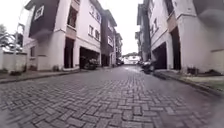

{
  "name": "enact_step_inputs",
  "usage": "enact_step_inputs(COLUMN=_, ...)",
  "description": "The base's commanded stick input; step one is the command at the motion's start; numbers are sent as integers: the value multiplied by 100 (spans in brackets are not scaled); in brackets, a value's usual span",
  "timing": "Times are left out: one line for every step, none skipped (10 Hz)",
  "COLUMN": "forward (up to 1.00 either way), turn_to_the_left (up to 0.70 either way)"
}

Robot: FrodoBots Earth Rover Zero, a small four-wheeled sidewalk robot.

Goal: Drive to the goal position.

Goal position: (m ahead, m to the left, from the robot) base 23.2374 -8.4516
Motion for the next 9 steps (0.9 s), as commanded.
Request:
enact_step_inputs(forward=70, turn_to_the_left=0)
enact_step_inputs(forward=70, turn_to_the_left=-3)
enact_step_inputs(forward=70, turn_to_the_left=-23)
enact_step_inputs(forward=70, turn_to_the_left=-35)
enact_step_inputs(forward=70, turn_to_the_left=-35)
enact_step_inputs(forward=70, turn_to_the_left=0)
enact_step_inputs(forward=70, turn_to_the_left=0)
enact_step_inputs(forward=70, turn_to_the_left=0)
enact_step_inputs(forward=70, turn_to_the_left=0)
